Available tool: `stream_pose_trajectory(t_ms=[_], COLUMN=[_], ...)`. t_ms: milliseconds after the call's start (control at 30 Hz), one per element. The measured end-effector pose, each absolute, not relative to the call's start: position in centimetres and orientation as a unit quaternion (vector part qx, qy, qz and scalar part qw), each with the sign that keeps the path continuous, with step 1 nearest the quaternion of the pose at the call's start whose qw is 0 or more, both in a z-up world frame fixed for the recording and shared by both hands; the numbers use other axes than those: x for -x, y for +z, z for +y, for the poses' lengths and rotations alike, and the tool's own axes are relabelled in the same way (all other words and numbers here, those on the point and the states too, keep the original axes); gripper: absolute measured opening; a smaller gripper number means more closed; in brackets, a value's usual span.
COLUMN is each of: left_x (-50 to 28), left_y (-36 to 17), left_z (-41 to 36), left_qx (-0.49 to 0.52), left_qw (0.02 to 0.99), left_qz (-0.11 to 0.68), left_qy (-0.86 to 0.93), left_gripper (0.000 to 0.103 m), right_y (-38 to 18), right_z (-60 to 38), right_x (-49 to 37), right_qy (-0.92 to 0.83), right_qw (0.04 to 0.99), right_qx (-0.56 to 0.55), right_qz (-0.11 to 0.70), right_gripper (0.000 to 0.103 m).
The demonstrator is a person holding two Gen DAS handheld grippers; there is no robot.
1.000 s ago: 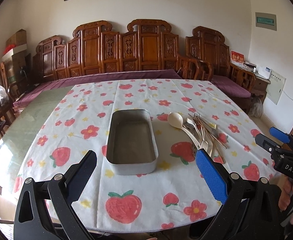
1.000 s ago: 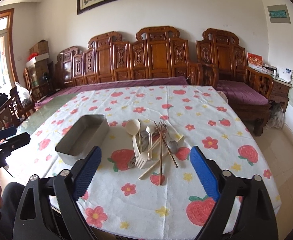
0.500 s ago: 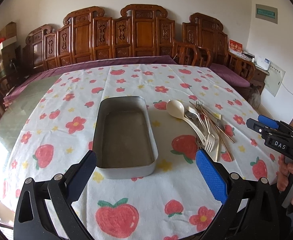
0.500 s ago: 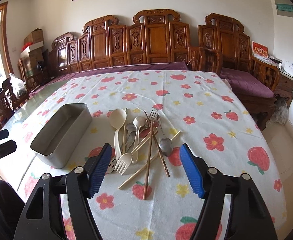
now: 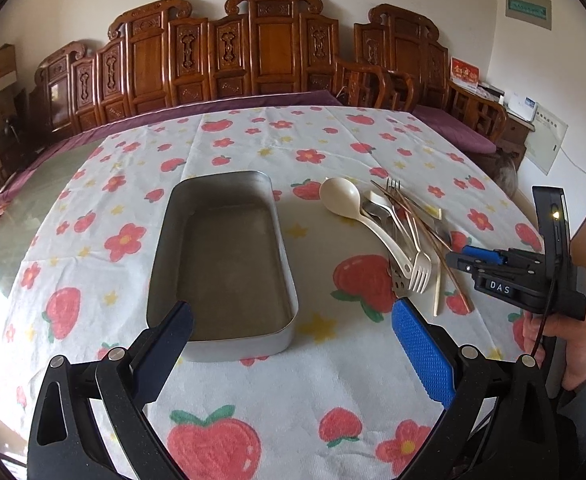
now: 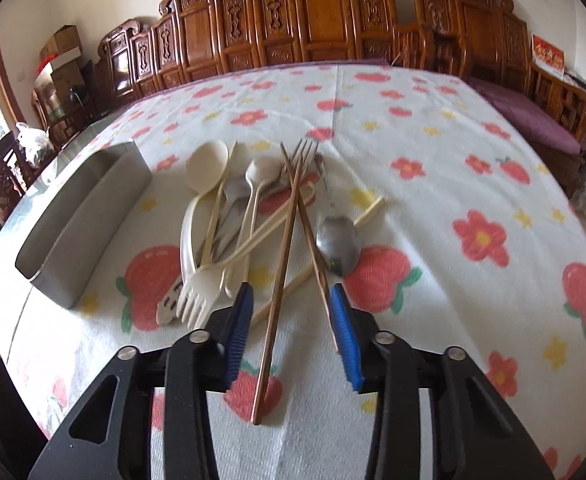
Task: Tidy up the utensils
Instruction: 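Reach the right tool into the utensil pile and grasp a wooden chopstick, then grasp a white plastic spoon with the left tool while the right carries the chopstick toward the tray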
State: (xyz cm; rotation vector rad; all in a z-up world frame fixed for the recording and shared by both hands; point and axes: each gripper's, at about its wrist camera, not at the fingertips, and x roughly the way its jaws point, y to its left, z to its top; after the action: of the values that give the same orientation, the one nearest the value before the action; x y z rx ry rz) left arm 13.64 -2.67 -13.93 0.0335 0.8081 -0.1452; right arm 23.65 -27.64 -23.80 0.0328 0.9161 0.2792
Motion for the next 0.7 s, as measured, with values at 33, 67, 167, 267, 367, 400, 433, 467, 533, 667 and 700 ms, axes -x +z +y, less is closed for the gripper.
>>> stream_pose_trajectory(t_ms=[33, 67, 167, 267, 367, 400, 433, 467, 533, 667, 700], left_x=[-13.8, -14.0, -14.5, -14.8, -15.2, -15.4, -15.6, -15.8, -16.2, -17.2, -17.6], left_y=[-14.0, -14.1, -14.2, -14.4, -14.5, -14.5, -14.5, -14.5, -14.4, -14.6, -14.7], left_z=[-2.9, -3.0, -3.7, -4.2, -4.7, -4.9, -5.0, -5.2, -5.8, -6.9, -7.2], left_qx=[-0.016, -0.016, -0.02, -0.026, -0.03, -0.029, -0.028, -0.027, -0.027, -0.021, -0.02], left_qw=[0.916, 0.916, 0.915, 0.914, 0.912, 0.912, 0.911, 0.911, 0.911, 0.909, 0.908], left_qz=[0.394, 0.395, 0.396, 0.398, 0.4, 0.401, 0.402, 0.402, 0.401, 0.405, 0.407], left_qy=[-0.072, -0.074, -0.077, -0.079, -0.081, -0.082, -0.083, -0.085, -0.088, -0.097, -0.099], left_gripper=[0.096, 0.096, 0.096, 0.096, 0.096, 0.096, 0.096, 0.096, 0.096, 0.093, 0.09], right_y=[-23.9, -23.9, -24.3, -24.7, -24.6, -24.4, -24.2, -23.8, -22.9, -21.6, -21.5], right_z=[-27.5, -27.4, -26.9, -26.7, -26.7, -26.7, -26.7, -26.8, -27.0, -27.9, -28.2], right_x=[-23.6, -23.5, -23.5, -23.7, -23.7, -23.7, -23.6, -23.5, -23.3, -23.3, -23.4], right_qy=[0.137, 0.14, 0.146, 0.143, 0.143, 0.149, 0.152, 0.155, 0.159, 0.157, 0.156], right_qw=[0.886, 0.885, 0.881, 0.876, 0.875, 0.876, 0.877, 0.879, 0.885, 0.895, 0.895], right_qx=[-0.018, -0.017, -0.009, -0.001, 0.002, 0.001, -0.001, -0.004, -0.011, -0.027, -0.031], right_qz=[0.442, 0.443, 0.451, 0.46, 0.463, 0.46, 0.456, 0.45, 0.437, 0.417, 0.416], right_gripper=[0.03, 0.029, 0.021, 0.018, 0.007, 0.006, 0.006, 0.006, 0.006, 0.006, 0.006])
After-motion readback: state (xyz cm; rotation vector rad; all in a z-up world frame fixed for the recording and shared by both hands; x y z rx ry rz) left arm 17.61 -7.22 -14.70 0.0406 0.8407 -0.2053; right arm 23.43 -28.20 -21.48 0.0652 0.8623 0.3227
